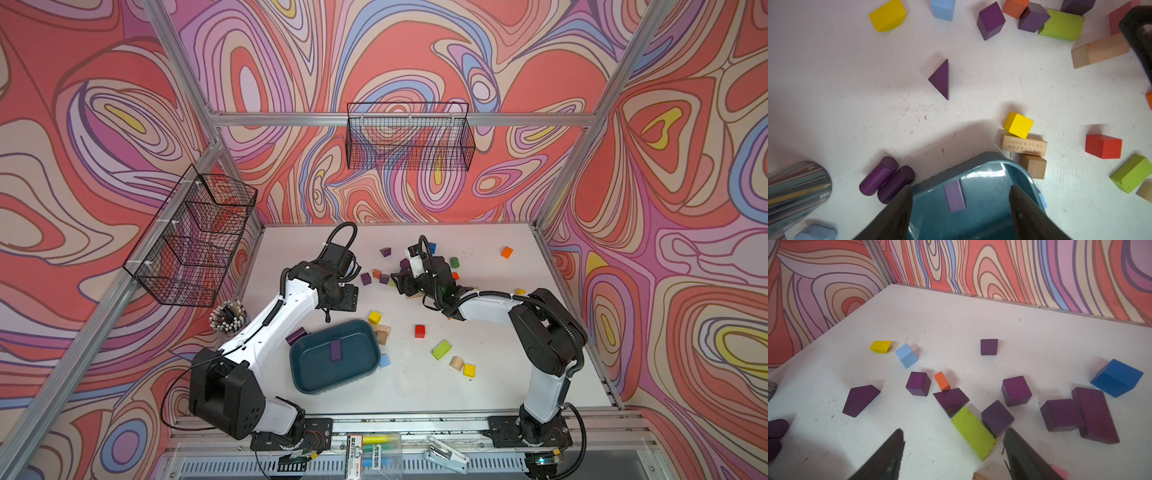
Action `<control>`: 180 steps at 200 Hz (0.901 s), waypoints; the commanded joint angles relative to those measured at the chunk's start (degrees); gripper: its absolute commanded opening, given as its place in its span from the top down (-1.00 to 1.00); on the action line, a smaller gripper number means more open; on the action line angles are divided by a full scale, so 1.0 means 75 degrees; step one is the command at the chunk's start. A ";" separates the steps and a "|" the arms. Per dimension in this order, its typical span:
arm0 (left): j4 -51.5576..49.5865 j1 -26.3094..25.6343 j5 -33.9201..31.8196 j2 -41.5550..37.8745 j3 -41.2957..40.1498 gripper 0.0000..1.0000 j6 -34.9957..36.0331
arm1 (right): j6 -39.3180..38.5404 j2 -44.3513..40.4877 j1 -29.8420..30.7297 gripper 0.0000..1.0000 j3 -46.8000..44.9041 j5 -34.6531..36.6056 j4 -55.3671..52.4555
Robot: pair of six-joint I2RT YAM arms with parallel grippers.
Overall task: Pick purple bricks into the storage bin
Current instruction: Place the building block in the storage box, then pick up the building block from the center of the board.
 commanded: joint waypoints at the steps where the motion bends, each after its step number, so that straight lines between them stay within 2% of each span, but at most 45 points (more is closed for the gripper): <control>1: 0.0169 -0.0041 -0.0131 0.0396 0.0238 -0.52 0.0596 | 0.0060 -0.0079 0.0058 -0.58 -0.0283 0.0281 0.0540; 44: 0.0420 -0.0030 -0.0139 0.1146 0.0530 -0.51 0.1307 | -0.0022 -0.0216 0.0053 -0.59 -0.0993 0.0439 0.1506; 114: 0.0264 0.0227 -0.0664 0.2126 0.0910 -0.51 0.1885 | -0.0330 -0.0054 0.0052 -0.60 -0.0896 -0.0232 0.1721; 149: 0.0309 0.0721 -0.0255 0.2245 0.0868 -0.49 0.1926 | -0.0641 -0.0197 0.0052 -0.60 -0.0983 -0.0670 0.1627; 180: 0.0634 0.1313 0.0304 0.2260 0.0792 -0.48 0.1583 | -0.0788 -0.0233 0.0052 -0.60 -0.0948 -0.1030 0.1549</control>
